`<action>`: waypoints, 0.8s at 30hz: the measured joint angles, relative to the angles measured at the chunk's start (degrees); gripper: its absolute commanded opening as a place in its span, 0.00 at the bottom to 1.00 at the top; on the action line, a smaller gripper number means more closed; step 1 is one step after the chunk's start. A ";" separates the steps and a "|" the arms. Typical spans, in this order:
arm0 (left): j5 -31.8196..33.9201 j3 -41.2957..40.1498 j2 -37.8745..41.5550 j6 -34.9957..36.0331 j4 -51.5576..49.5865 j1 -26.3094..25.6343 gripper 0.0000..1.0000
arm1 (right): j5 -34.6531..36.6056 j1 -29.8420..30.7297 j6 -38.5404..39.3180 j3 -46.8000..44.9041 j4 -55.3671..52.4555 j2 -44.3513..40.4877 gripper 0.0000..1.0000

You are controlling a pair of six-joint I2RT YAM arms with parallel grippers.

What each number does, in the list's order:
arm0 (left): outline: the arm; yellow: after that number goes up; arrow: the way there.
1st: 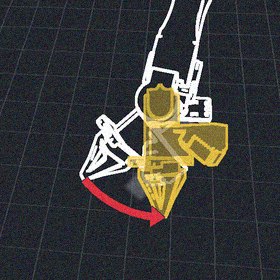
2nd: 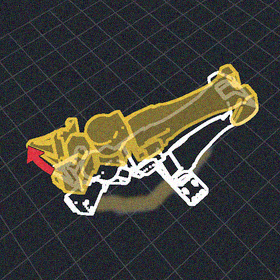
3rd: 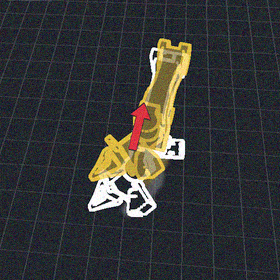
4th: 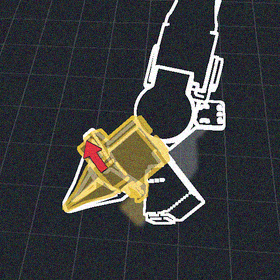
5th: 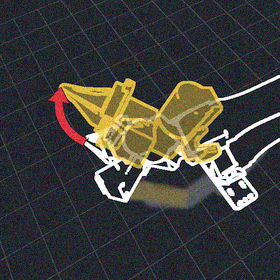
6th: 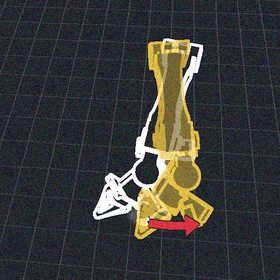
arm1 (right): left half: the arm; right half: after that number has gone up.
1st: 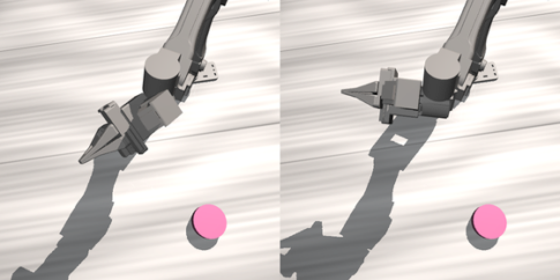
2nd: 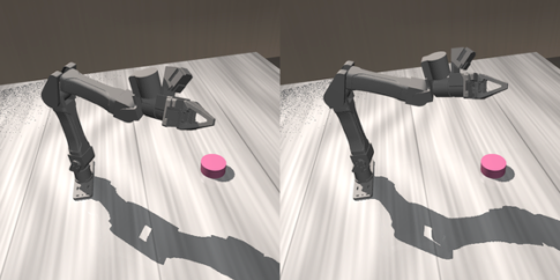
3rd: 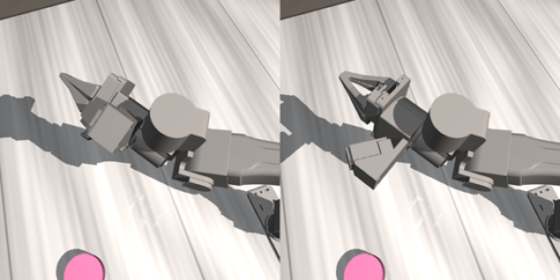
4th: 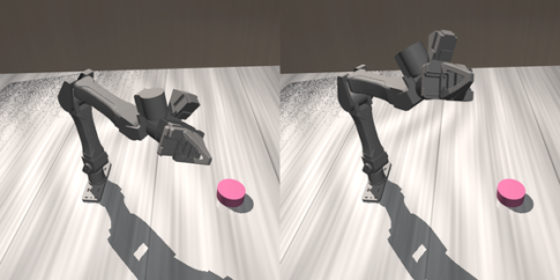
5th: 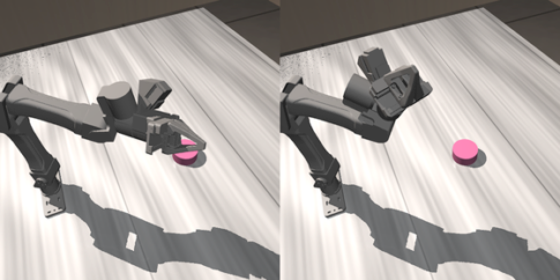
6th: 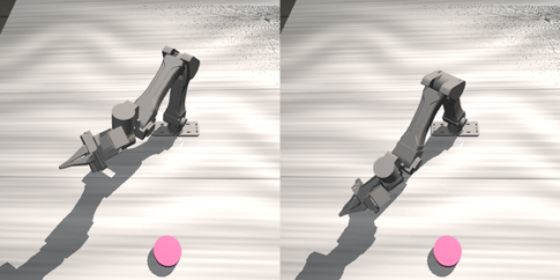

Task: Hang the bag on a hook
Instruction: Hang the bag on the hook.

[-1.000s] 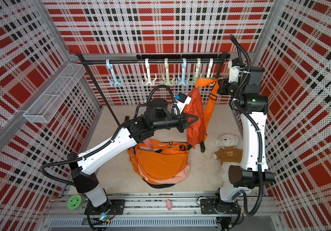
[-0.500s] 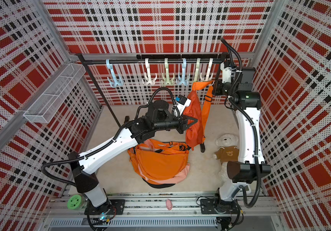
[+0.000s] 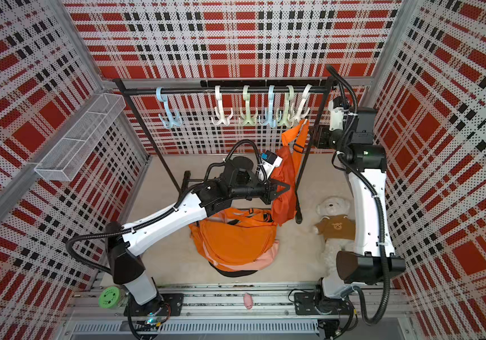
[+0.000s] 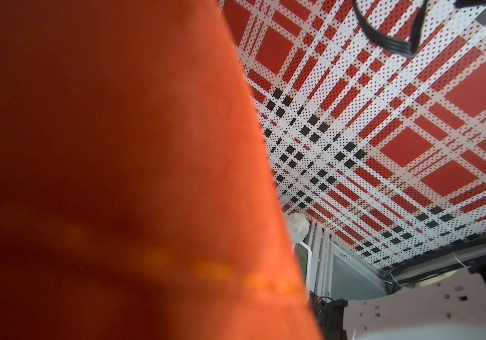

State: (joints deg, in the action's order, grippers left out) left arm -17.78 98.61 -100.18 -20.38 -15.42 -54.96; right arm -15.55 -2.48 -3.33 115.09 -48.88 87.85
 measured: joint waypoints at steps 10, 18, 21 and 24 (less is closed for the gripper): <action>-0.26 2.40 -2.97 0.07 0.35 -0.11 0.35 | 3.39 0.00 -1.62 -5.22 3.21 -6.29 1.00; 0.11 8.70 -8.13 0.85 -2.67 -0.11 1.00 | 2.54 0.00 -2.71 -11.45 5.18 -11.02 1.00; 1.99 8.74 -8.04 1.79 -3.93 -0.11 0.99 | 1.97 0.00 -2.69 -14.51 6.12 -12.83 0.98; 4.52 8.39 -7.32 2.73 -5.05 -0.13 0.99 | 1.46 0.00 -2.67 -19.17 7.28 -15.19 0.97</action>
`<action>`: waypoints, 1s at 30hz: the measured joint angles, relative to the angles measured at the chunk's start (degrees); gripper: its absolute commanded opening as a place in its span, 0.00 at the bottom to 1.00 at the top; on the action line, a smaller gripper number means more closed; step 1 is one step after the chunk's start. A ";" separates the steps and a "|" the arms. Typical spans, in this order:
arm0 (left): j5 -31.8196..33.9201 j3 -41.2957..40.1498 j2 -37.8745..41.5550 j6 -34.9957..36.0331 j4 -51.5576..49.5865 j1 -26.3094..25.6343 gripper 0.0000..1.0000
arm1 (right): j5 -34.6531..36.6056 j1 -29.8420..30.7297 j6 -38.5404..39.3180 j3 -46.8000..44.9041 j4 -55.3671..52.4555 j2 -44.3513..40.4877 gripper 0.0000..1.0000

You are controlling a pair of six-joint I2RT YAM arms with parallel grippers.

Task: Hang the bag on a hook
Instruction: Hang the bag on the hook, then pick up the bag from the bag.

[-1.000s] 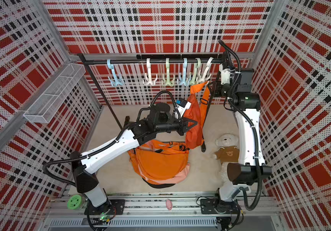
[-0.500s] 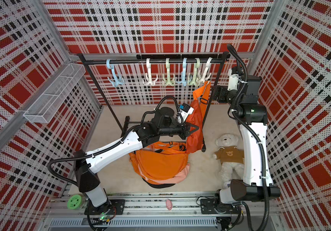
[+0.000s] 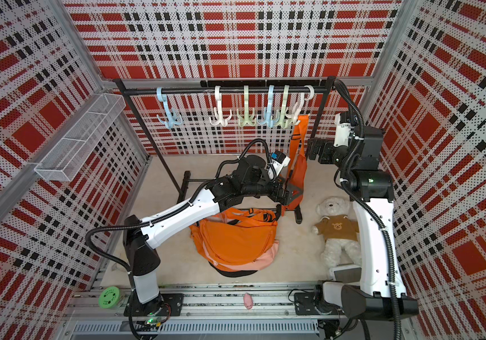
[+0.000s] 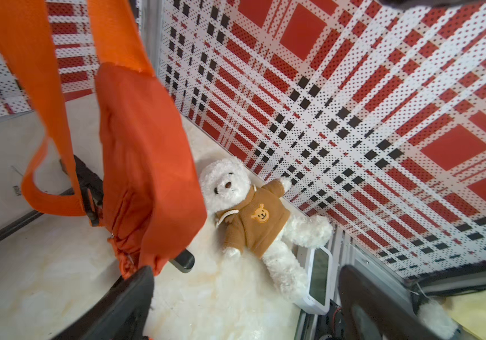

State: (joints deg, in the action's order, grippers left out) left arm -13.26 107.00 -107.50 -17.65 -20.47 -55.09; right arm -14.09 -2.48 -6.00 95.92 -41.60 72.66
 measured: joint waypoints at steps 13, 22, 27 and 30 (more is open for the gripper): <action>9.62 -18.62 19.41 2.25 -0.37 2.32 0.99 | -2.25 1.40 -0.37 -21.44 7.08 -3.39 0.96; 10.58 -45.81 41.79 -5.01 4.20 11.41 1.00 | 3.87 16.06 3.21 -33.53 8.24 -12.26 1.00; 10.03 -55.67 53.75 -9.44 4.92 17.00 0.98 | 7.26 27.19 4.55 -36.74 7.23 -17.94 1.00; 9.60 -59.69 58.62 -11.30 4.79 18.47 0.99 | 8.59 33.31 4.50 -37.66 6.80 -18.40 1.00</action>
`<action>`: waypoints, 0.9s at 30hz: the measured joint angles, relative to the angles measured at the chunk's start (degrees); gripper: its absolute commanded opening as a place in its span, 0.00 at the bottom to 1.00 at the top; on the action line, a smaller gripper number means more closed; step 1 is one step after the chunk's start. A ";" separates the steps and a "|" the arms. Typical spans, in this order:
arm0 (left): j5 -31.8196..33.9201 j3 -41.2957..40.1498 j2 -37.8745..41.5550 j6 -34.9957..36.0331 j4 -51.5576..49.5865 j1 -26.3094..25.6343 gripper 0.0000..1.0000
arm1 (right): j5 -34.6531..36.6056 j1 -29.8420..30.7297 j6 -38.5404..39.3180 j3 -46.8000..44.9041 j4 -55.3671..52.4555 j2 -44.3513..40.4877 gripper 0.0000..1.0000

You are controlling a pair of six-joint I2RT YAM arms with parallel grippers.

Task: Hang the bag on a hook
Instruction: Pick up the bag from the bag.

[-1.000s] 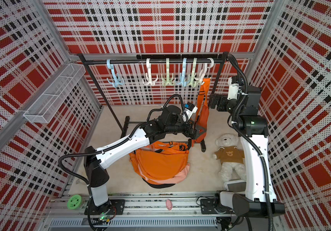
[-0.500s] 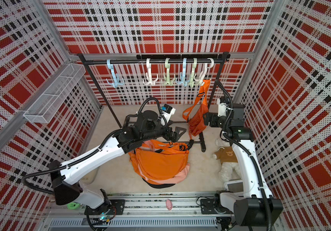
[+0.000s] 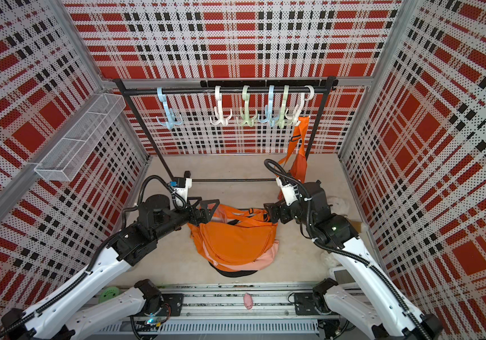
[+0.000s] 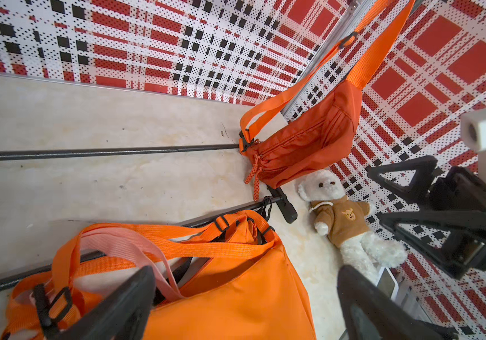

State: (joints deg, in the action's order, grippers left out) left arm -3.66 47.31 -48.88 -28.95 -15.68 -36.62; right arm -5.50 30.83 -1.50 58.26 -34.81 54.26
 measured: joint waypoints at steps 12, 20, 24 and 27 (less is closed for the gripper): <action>-0.39 -9.18 13.68 -4.98 -4.22 4.15 0.99 | 9.42 10.56 -2.16 -2.91 -2.78 4.48 0.97; -0.31 -8.57 16.81 -5.25 -7.06 4.46 0.99 | 16.37 1.09 -1.66 13.86 -0.28 9.66 0.99; -0.13 -8.44 18.47 -5.25 -8.22 4.44 0.99 | 19.04 -10.71 -3.32 14.86 2.60 9.01 1.00; 0.11 -8.35 19.39 -5.22 -8.63 4.44 0.99 | 16.61 -17.90 -4.68 16.74 3.34 10.84 1.00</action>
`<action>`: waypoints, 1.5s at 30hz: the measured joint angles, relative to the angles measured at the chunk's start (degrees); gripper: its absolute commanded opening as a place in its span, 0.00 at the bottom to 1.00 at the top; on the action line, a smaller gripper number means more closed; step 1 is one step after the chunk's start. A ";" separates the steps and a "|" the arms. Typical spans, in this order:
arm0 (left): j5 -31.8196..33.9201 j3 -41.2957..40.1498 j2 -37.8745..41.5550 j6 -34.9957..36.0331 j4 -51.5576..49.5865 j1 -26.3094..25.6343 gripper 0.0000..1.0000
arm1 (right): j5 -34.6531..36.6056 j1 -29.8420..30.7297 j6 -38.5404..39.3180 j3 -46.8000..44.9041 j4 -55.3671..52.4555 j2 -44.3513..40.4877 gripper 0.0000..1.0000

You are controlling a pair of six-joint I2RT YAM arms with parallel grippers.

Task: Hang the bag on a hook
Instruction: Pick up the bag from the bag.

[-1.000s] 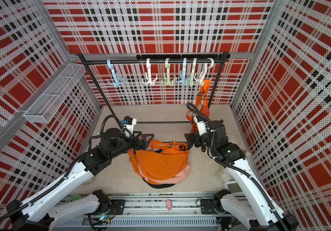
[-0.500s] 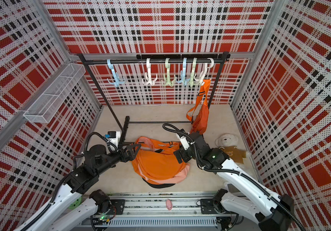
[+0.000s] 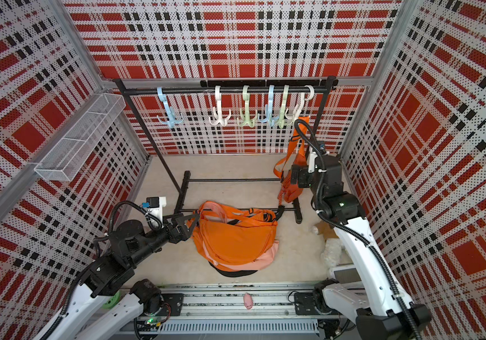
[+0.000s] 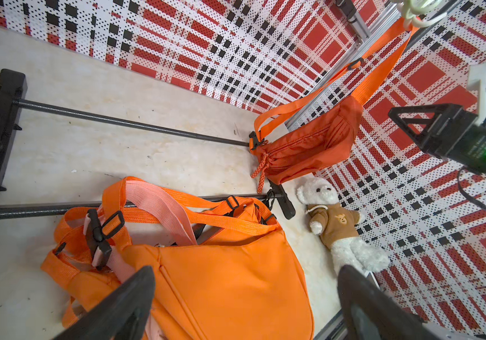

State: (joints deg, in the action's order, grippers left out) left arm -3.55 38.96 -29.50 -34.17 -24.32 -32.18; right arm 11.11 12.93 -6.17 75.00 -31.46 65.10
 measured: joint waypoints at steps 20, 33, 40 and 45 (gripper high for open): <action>1.07 1.84 -0.50 1.20 -1.44 0.02 0.97 | -0.63 -2.58 -4.22 -5.81 4.15 8.07 0.00; 0.39 1.81 -4.15 1.16 0.98 0.02 0.96 | 8.26 -9.92 -1.95 -6.34 -3.96 -5.03 0.07; -0.66 1.79 -4.92 1.14 2.01 0.02 0.97 | 6.73 -10.12 -2.34 -6.43 -4.50 -0.87 0.23; -1.20 1.79 -4.74 1.16 1.95 0.02 0.99 | 5.33 -10.14 -2.97 -6.58 -4.15 -0.26 0.73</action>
State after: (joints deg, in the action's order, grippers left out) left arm -4.75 40.75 -34.24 -33.01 -22.37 -32.16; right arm 16.45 2.79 -9.15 68.42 -35.62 64.84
